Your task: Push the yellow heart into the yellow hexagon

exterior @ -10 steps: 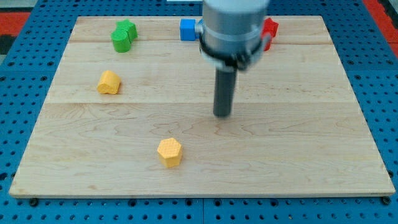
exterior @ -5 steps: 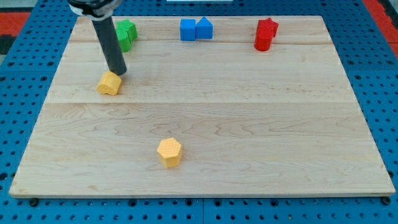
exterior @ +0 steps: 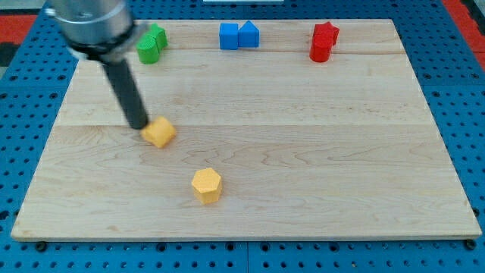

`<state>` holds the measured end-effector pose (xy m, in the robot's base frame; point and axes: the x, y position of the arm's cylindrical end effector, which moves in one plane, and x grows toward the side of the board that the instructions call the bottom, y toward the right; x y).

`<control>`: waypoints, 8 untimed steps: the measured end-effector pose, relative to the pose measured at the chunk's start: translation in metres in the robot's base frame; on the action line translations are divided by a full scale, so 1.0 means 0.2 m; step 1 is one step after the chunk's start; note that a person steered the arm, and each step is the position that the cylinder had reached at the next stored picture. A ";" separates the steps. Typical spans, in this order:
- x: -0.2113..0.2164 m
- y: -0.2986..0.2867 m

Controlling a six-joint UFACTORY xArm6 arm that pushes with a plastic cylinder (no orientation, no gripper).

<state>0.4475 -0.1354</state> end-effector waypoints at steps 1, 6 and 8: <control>0.01 0.18; 0.31 0.42; 0.09 0.78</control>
